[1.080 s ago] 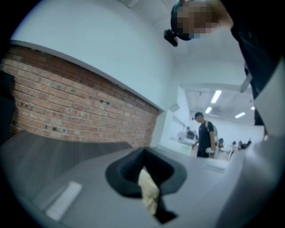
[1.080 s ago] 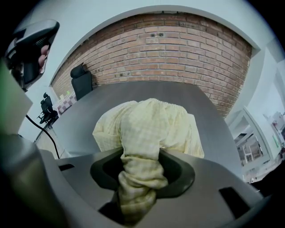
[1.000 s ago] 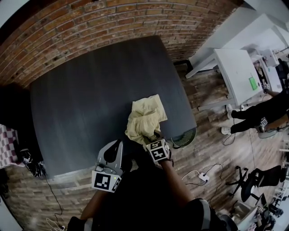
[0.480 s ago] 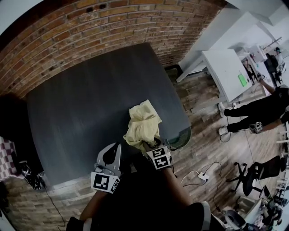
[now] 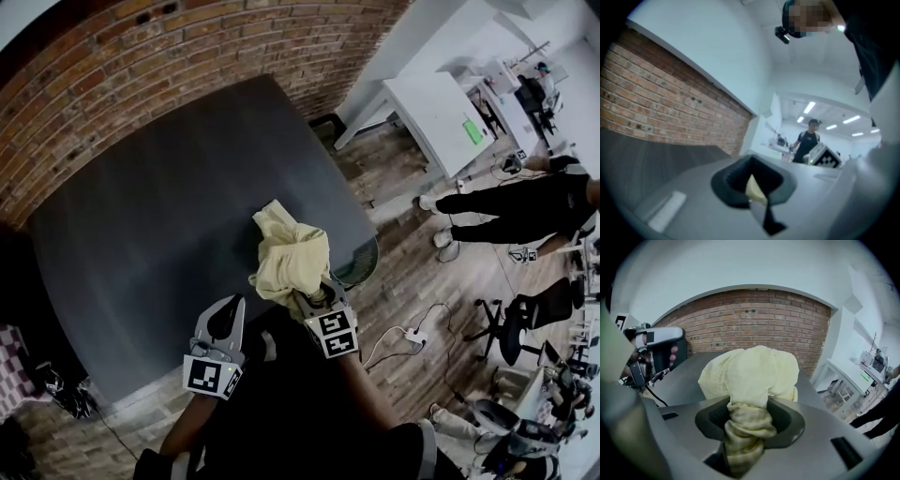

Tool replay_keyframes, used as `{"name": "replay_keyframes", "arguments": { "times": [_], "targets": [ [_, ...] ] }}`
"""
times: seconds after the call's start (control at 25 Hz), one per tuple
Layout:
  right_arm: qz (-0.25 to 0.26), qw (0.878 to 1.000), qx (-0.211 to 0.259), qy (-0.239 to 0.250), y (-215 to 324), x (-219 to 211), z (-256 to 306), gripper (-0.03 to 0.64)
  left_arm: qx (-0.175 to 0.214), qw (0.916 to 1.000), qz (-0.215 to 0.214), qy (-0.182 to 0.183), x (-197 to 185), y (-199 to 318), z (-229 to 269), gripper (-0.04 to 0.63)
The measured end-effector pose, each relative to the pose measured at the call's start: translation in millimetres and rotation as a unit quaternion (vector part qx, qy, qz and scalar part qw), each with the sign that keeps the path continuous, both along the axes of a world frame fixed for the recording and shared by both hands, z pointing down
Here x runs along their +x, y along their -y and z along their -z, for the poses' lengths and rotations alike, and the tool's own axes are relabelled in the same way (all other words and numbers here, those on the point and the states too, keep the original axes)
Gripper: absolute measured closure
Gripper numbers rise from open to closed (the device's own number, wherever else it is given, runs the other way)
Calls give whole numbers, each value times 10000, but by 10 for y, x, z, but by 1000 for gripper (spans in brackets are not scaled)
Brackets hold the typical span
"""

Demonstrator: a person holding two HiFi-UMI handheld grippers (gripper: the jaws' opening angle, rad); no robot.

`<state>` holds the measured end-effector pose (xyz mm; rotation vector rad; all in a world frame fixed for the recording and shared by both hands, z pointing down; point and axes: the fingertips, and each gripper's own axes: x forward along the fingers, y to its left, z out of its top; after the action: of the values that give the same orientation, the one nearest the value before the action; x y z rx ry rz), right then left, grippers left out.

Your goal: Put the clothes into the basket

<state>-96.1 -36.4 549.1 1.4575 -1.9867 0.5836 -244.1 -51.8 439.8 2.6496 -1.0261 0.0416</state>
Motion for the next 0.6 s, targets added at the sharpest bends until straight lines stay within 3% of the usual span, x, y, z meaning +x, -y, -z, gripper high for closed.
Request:
{"name": "replay_keyframes", "arguments": {
  "times": [0.6],
  "targets": [
    [-273,9981,538,132,-237,337,300,440,198,9997,-155,1,389,-109,168,589]
  ]
}}
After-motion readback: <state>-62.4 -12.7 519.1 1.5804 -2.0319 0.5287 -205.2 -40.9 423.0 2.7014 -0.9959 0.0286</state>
